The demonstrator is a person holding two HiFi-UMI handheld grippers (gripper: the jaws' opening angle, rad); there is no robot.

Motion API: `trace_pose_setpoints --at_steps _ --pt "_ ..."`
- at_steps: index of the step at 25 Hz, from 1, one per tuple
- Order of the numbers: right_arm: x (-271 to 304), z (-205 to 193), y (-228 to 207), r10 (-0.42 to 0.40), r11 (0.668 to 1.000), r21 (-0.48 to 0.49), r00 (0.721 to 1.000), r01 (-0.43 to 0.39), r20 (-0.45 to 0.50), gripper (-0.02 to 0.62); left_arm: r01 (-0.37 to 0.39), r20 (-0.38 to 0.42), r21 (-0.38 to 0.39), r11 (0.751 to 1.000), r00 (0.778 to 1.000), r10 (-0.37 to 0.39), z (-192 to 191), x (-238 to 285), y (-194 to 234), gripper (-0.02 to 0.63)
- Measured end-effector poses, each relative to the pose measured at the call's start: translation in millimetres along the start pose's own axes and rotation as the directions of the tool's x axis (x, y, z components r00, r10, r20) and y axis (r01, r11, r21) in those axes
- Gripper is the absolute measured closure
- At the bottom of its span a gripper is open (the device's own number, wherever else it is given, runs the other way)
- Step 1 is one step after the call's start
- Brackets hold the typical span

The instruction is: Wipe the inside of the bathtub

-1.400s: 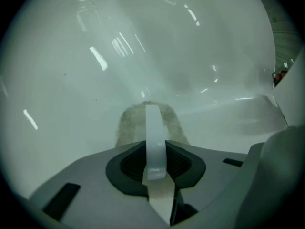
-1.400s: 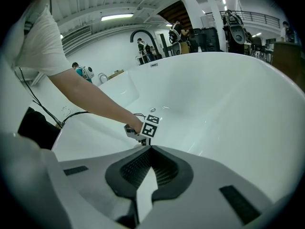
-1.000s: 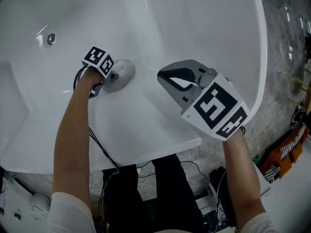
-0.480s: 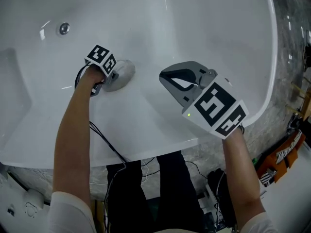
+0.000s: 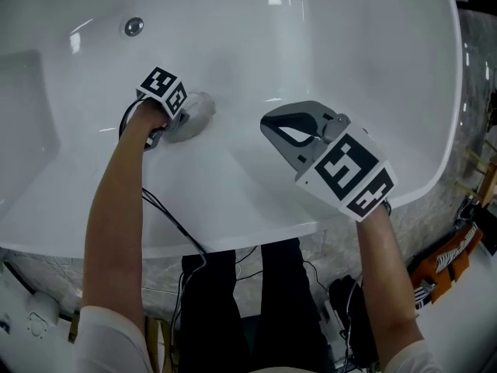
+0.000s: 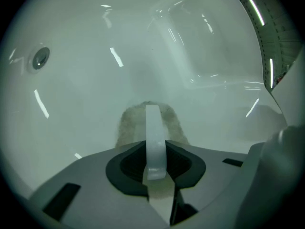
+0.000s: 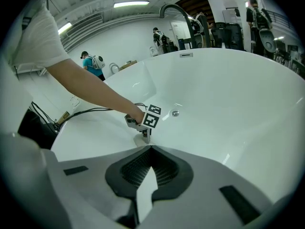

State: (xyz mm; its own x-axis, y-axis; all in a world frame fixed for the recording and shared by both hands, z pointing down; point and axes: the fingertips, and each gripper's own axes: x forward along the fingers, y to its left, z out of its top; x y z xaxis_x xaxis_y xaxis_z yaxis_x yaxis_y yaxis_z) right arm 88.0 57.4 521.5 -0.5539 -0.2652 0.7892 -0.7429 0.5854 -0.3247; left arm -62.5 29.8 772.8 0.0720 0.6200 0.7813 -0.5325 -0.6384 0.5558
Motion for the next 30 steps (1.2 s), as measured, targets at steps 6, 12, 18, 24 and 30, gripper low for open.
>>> trace_pose_setpoints --at_steps 6,12,18,24,30 --pt "26 47 27 0.026 0.999 -0.021 1.0 -0.026 0.001 0.591 -0.015 0.031 -0.041 0.999 0.999 0.017 -39 -40 41 0.511" --pt "47 67 44 0.109 0.989 -0.098 0.994 -0.11 -0.018 0.591 -0.033 0.06 -0.094 0.995 0.997 0.039 -58 -53 58 0.511" --pt "62 79 56 0.198 0.964 -0.168 0.979 -0.204 -0.052 0.591 -0.056 0.073 -0.151 0.987 0.995 0.068 -72 -62 67 0.511" --pt "68 81 52 0.25 0.941 -0.213 0.964 -0.263 -0.089 0.591 -0.089 0.038 -0.139 0.986 0.995 0.096 -72 -59 68 0.511" --pt "78 83 42 0.244 0.945 -0.196 0.963 -0.262 -0.111 0.591 -0.05 -0.055 -0.086 0.995 0.997 0.045 -70 -53 66 0.511"
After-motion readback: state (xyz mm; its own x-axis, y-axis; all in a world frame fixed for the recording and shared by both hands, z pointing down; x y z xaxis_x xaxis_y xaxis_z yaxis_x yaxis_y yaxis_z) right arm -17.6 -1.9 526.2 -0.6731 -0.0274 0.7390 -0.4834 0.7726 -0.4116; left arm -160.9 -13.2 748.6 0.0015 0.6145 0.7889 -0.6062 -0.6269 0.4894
